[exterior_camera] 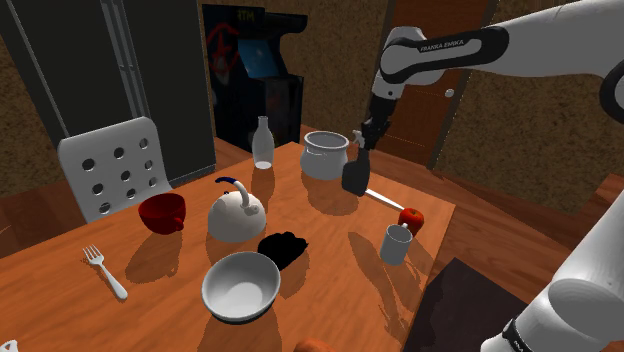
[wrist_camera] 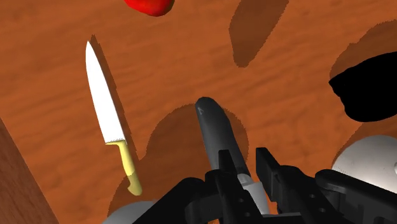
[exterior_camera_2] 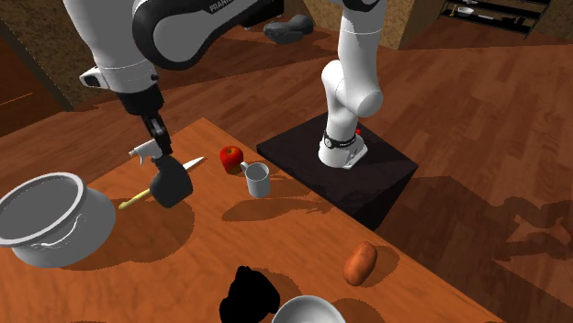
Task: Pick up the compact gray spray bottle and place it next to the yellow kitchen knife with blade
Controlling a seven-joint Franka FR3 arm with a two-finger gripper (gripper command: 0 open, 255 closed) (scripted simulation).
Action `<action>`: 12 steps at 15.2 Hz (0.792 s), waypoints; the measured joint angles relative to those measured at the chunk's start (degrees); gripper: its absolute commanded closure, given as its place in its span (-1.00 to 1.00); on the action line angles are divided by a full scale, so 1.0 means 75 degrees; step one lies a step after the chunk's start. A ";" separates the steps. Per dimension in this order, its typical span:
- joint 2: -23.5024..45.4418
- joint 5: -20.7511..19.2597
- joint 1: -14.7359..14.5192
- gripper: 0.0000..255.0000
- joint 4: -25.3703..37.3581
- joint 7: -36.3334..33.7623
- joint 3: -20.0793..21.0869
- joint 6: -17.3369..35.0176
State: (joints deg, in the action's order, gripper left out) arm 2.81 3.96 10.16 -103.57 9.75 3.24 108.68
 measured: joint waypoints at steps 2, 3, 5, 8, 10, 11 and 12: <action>0.0038 0.0003 0.0007 1.00 -0.0159 0.0028 -0.0006 0.0195; 0.0056 0.0004 0.0009 1.00 -0.0238 0.0038 -0.0008 0.0292; 0.0105 0.0005 -0.0002 1.00 -0.0380 0.0032 0.0001 0.0485; 0.0154 0.0013 0.0004 1.00 -0.0646 0.0067 -0.0004 0.0796; 0.0193 0.0017 0.0000 1.00 -0.0789 0.0072 -0.0001 0.0979; 0.0243 0.0017 0.0003 1.00 -0.0822 0.0085 -0.0003 0.1062; 0.0264 0.0018 0.0000 1.00 -0.0892 0.0085 -0.0001 0.1153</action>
State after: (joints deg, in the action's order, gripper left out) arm 4.79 4.10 10.16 -110.26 10.39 3.24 117.32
